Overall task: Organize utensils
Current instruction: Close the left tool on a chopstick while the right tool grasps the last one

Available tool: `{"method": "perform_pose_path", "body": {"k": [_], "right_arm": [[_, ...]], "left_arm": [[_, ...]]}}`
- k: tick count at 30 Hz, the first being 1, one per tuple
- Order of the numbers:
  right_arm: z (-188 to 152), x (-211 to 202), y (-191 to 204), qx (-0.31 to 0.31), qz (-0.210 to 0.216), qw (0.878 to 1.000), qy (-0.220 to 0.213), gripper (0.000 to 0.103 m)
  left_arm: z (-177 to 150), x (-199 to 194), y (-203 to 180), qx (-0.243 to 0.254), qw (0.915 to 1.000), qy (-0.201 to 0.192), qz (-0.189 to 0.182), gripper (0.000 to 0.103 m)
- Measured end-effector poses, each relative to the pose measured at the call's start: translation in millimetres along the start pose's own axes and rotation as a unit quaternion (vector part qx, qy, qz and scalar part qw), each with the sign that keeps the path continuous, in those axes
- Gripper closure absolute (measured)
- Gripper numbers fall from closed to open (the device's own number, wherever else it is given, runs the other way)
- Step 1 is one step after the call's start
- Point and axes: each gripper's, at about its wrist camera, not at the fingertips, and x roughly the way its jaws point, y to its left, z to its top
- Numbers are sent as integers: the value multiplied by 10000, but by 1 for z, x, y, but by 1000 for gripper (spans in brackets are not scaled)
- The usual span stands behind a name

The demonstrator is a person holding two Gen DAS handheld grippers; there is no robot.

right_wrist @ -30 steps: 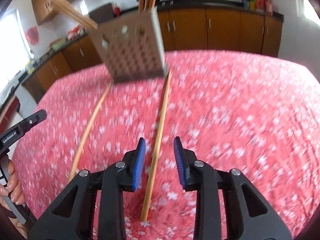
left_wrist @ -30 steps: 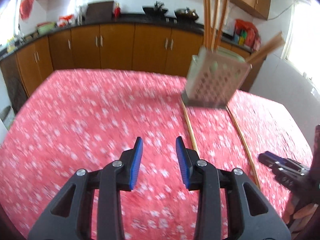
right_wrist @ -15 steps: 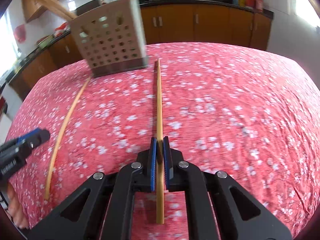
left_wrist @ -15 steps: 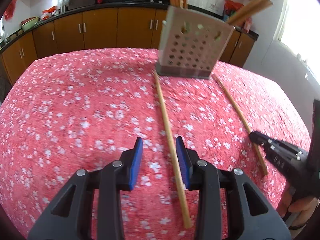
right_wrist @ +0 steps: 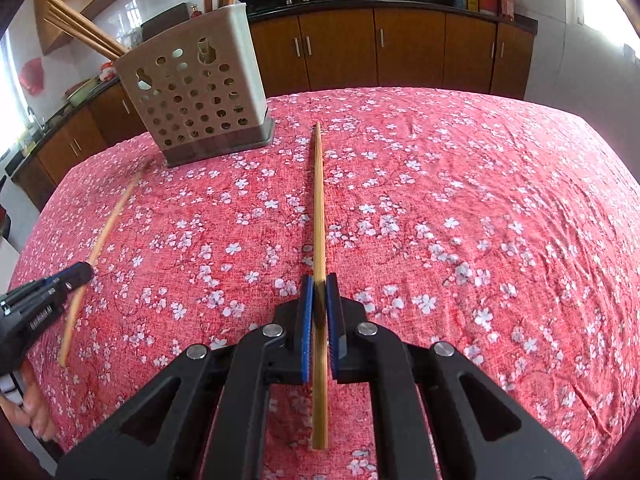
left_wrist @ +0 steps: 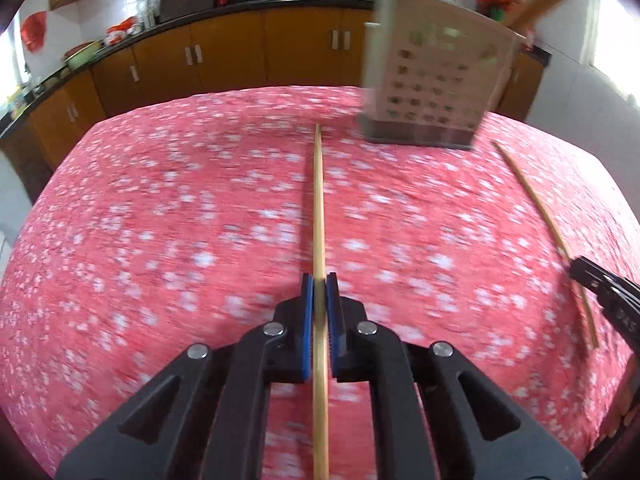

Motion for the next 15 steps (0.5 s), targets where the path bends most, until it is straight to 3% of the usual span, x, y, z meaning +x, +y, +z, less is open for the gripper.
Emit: {"method": "perform_pose_path", "body": {"k": [7,11,15], "right_arm": [[14,15,-5,-83,-219,9997,-41,96],[18,22,-9,-115,-300,9995,-10,95],[22,26,-9,-93,-265,9996,-4,95]], "left_arm": [[16,12,47,-195,9996,-14,225,93],[19,16,60,-198,9994,-71,270,78],[20,16,65,-278,9994,-76,200,78]]}}
